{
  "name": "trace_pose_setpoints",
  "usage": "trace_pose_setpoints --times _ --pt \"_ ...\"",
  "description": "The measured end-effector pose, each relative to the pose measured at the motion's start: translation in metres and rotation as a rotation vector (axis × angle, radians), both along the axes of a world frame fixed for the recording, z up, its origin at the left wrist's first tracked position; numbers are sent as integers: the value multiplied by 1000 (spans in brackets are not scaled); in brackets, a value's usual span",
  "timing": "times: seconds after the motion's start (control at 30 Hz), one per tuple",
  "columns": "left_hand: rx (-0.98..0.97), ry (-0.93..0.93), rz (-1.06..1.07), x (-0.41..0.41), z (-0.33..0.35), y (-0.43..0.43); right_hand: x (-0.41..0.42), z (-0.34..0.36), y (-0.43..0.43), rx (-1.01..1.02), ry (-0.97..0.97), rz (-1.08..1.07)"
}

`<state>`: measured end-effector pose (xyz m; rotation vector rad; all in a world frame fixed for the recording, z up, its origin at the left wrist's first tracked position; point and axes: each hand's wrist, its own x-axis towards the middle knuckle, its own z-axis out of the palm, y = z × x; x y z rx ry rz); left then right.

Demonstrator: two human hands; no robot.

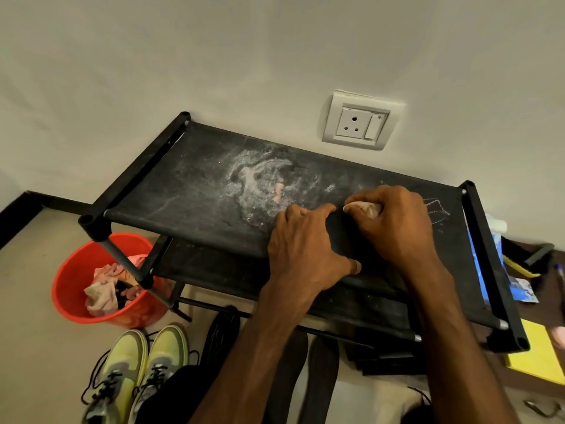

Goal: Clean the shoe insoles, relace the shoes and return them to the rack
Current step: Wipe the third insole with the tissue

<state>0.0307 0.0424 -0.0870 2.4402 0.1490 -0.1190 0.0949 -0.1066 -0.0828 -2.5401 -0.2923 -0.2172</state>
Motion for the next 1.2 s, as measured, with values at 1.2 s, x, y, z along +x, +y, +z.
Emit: trace_pose_setpoints --times 1.2 --pt "8 9 13 -1 0 -4 0 6 -9 -21 13 2"
